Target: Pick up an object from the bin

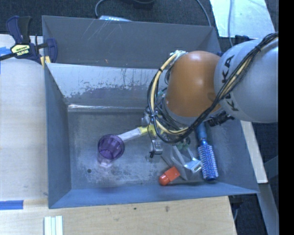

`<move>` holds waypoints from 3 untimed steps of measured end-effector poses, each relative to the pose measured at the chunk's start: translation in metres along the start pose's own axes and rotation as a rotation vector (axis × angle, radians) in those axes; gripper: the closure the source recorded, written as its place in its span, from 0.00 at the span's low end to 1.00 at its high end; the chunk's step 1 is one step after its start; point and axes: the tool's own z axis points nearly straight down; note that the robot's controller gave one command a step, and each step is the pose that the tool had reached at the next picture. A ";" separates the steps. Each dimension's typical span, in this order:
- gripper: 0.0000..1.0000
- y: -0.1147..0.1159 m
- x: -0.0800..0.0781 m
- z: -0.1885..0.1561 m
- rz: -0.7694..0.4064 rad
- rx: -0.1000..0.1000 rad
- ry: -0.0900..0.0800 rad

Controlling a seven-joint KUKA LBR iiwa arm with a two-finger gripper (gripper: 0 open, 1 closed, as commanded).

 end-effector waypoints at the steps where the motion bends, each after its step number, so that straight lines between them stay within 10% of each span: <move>1: 0.00 0.000 -0.002 -0.004 0.001 -0.001 -0.008; 3: 0.00 -0.045 -0.055 0.071 0.049 -0.002 -0.014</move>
Offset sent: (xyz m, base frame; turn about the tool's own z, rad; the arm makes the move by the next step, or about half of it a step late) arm 0.0505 -0.0259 -0.0737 0.0939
